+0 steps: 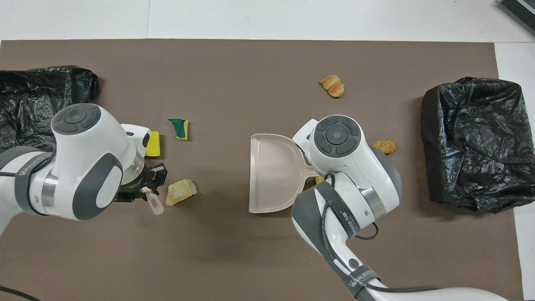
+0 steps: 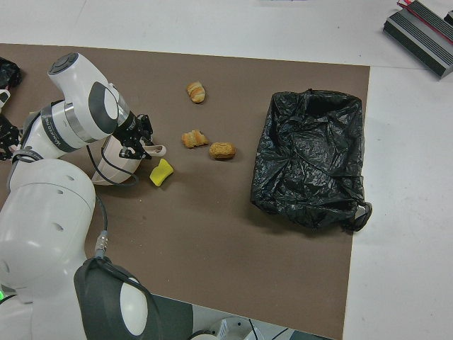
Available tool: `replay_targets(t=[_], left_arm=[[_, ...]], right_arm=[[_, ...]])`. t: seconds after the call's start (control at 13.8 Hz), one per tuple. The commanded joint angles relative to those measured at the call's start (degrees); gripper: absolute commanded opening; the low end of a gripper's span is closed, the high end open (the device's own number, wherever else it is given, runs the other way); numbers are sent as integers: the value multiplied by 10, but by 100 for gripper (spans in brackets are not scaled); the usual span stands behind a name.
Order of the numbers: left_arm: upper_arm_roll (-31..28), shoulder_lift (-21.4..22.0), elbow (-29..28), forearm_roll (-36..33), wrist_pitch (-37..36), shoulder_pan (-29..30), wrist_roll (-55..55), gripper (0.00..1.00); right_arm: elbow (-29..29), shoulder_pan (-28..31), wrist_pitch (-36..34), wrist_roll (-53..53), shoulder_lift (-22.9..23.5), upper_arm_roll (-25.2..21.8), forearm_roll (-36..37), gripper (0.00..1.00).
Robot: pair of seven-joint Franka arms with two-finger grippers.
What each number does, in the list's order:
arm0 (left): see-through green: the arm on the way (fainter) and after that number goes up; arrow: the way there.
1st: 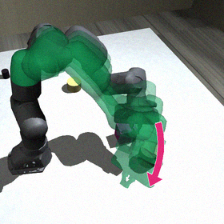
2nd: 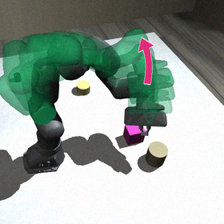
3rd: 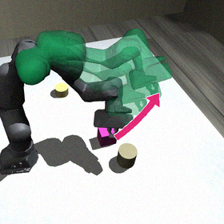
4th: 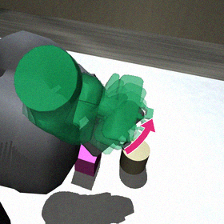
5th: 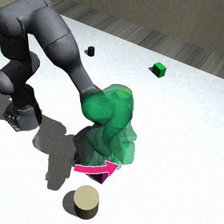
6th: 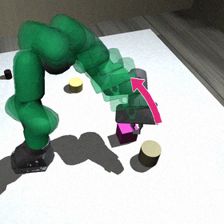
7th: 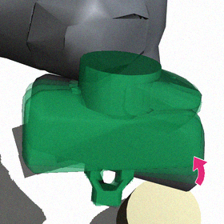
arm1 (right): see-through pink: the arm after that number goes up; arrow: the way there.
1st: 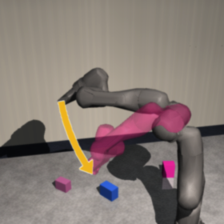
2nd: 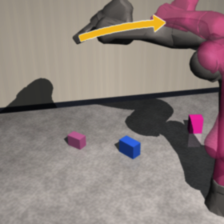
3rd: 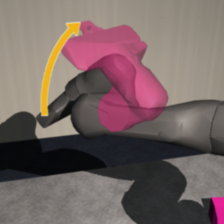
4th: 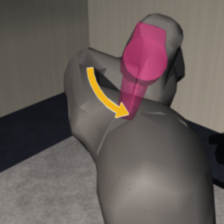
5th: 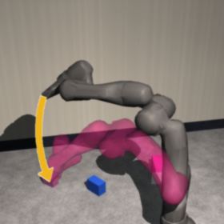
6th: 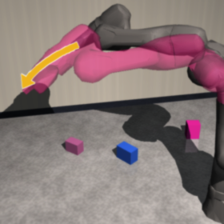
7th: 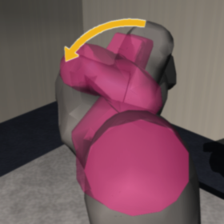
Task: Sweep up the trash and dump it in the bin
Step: 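Sweep the yellow sponge into the dustpan with the left gripper's brush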
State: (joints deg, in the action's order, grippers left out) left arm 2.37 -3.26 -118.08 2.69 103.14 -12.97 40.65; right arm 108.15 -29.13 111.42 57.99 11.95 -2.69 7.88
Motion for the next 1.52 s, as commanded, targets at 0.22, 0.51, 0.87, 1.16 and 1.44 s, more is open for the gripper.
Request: replay_targets(t=[0.22, 0.51, 0.87, 1.16, 1.44], left_arm=[[6, 13, -37, -40, 38, 43, -259, 0], [7, 54, -114, -41, 87, 32, -425, 0], [10, 56, -116, -37, 89, -30, -427, 0], [11, 53, -117, 18, 101, -99, -363, 0], [11, 53, -100, 60, 108, -187, -290, 0]], right_arm=[[23, -9, 28, 7, -6, 3, 16, 0], [23, -14, 36, -7, -3, 3, 16, 0], [23, -22, 55, -29, 9, 3, 16, 0], [23, -26, 67, -38, 14, 3, 16, 0], [24, -24, 69, -40, 15, 3, 16, 0]])
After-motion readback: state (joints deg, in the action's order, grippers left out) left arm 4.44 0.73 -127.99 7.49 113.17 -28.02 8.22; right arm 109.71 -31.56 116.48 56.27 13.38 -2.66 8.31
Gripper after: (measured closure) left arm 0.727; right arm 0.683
